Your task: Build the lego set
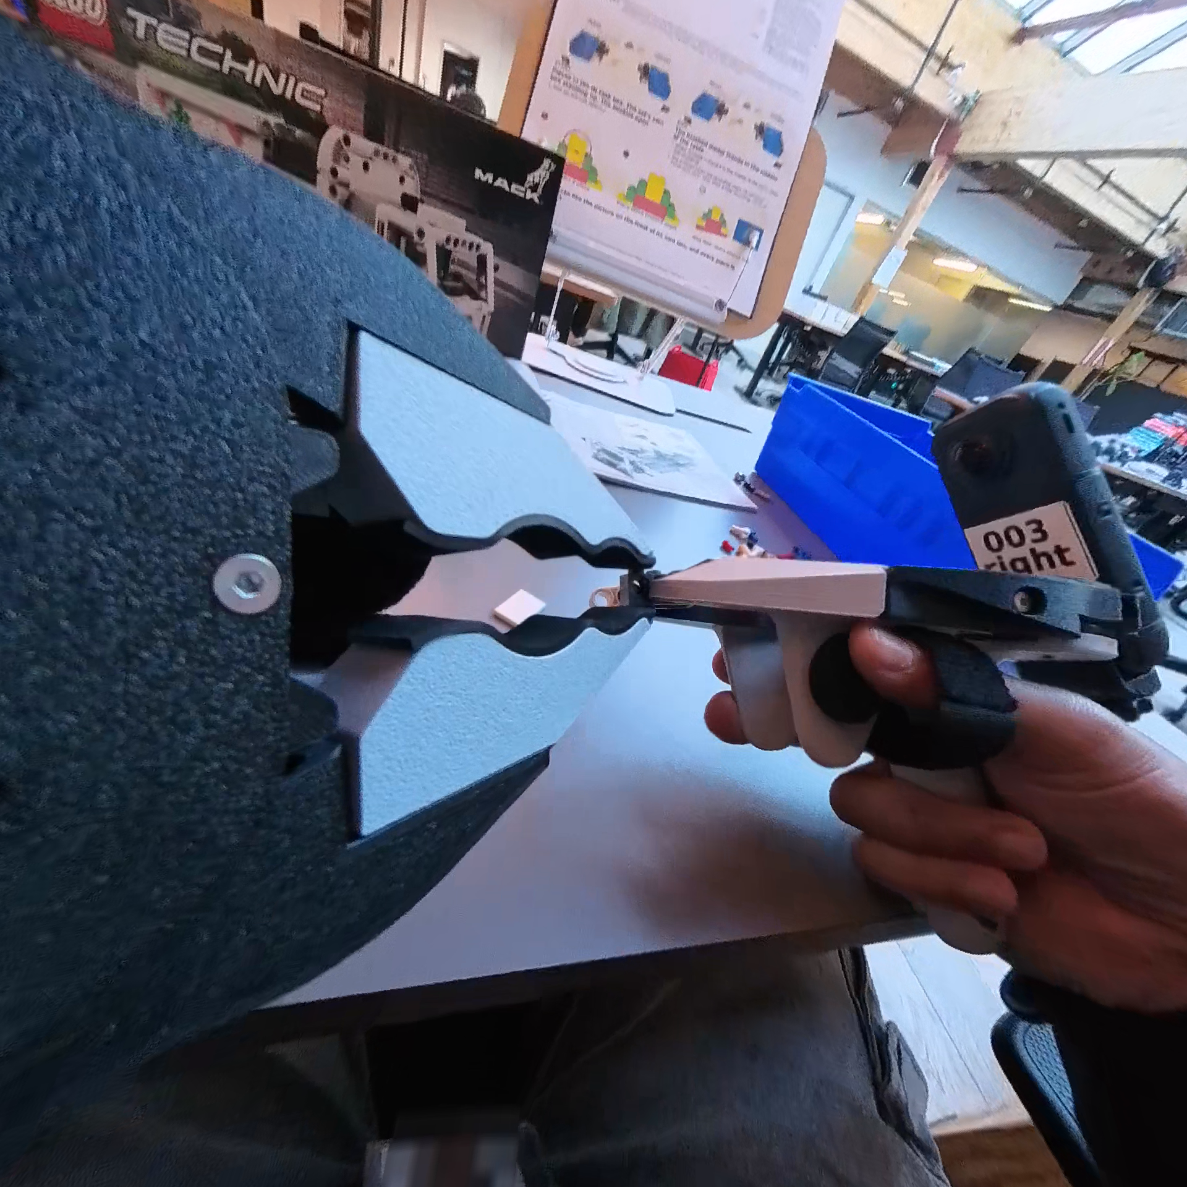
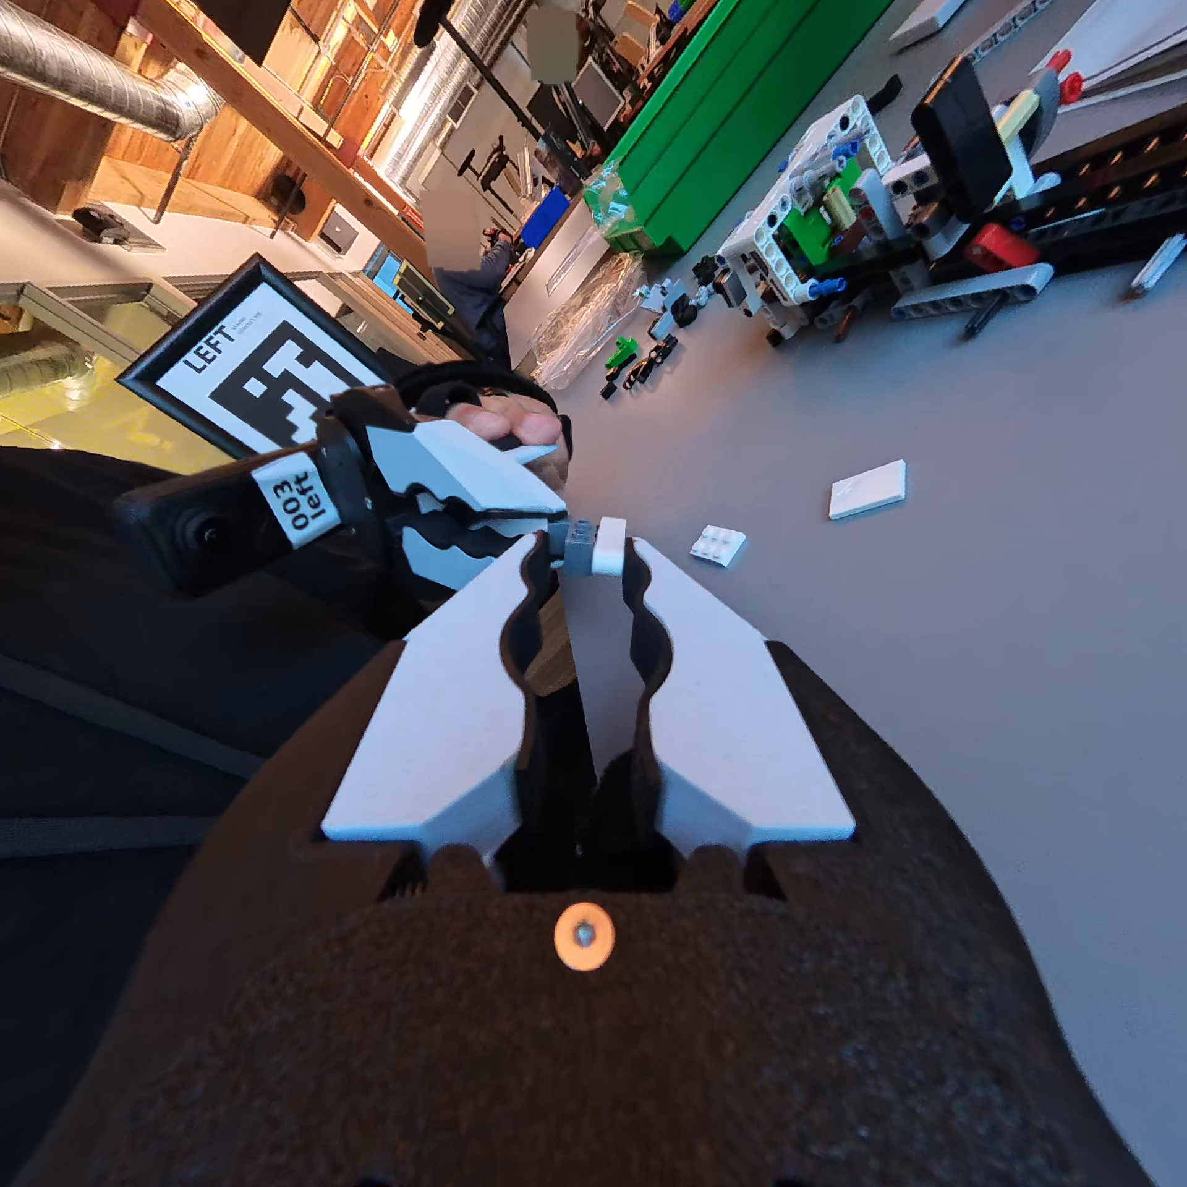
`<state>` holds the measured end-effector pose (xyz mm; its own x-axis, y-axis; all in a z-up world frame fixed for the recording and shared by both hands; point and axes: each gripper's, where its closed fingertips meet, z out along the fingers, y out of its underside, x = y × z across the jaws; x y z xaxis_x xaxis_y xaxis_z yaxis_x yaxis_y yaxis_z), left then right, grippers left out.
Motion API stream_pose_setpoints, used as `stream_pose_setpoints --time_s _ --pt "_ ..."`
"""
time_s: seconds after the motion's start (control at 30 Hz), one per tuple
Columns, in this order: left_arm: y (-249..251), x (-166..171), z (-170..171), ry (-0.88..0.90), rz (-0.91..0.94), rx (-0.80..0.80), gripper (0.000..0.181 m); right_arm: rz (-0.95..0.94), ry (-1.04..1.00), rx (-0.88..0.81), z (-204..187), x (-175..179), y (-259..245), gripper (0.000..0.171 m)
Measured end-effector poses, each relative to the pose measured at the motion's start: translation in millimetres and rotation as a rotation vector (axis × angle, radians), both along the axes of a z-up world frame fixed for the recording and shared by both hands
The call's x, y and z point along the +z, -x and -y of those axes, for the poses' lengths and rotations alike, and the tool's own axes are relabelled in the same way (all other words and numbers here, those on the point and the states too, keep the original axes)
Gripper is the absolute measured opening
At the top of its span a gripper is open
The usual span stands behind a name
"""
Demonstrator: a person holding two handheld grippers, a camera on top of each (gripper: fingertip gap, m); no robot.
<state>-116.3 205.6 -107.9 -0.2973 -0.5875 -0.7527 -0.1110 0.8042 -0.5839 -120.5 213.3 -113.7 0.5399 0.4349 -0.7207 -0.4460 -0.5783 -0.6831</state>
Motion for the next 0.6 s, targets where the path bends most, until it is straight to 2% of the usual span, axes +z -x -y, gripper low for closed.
stream_pose_setpoints --time_s 0.23,0.4,0.6 --pt "3.8 5.2 6.0 0.049 0.014 -0.096 0.01 -0.02 -0.028 0.041 4.3 5.4 4.7 0.022" --pt "-0.8 9.9 8.4 0.035 0.056 -0.077 0.01 -0.058 -0.065 0.014 4.4 13.1 -0.3 0.024" --pt "-1.5 9.3 7.4 -0.014 0.069 -0.068 0.01 -0.007 -0.081 -0.004 3.8 10.8 0.7 0.022"
